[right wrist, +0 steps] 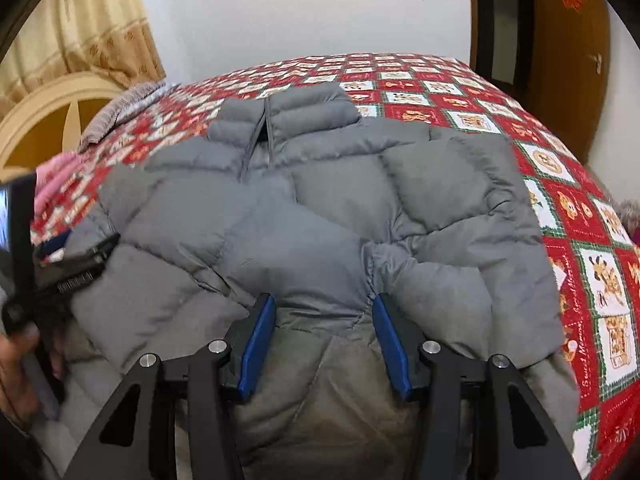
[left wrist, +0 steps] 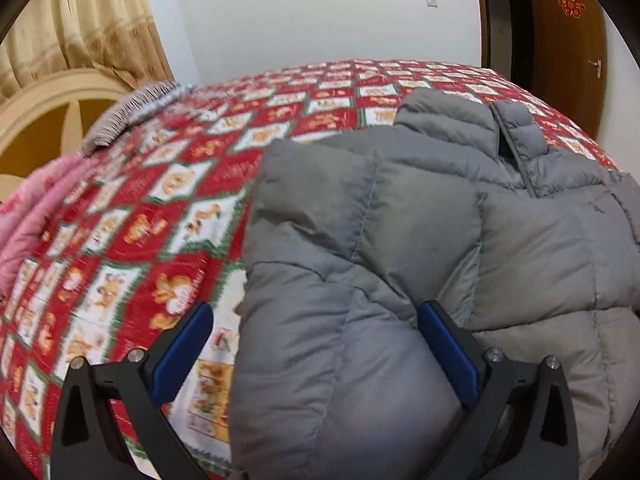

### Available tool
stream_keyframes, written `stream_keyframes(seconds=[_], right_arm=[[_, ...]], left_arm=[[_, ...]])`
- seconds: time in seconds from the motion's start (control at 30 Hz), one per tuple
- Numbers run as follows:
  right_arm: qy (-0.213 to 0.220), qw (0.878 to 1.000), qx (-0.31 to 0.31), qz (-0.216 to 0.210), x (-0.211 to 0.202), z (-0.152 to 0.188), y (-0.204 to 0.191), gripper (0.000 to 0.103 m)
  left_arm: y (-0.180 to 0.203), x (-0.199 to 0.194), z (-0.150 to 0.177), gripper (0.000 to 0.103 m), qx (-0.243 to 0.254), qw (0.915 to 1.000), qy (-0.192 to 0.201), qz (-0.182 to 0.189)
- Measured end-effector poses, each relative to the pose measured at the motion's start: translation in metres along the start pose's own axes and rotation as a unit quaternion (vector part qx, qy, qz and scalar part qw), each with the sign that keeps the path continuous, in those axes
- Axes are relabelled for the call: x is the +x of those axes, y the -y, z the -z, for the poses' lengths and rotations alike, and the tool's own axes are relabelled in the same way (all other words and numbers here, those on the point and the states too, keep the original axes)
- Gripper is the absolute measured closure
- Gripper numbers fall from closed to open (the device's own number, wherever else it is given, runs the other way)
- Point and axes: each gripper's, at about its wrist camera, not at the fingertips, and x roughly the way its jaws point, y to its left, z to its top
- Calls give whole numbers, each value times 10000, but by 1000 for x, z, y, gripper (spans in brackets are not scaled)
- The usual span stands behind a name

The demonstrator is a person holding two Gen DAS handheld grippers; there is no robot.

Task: Fold large clothes

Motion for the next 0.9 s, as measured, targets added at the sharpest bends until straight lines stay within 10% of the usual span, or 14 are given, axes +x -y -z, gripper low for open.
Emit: stream_keyframes(seconds=[0.9], right_arm=[[67,9981,-346,512,15,8,-15,50]], left_arm=[[-7,15,5,0,-354,9983,-320,340]])
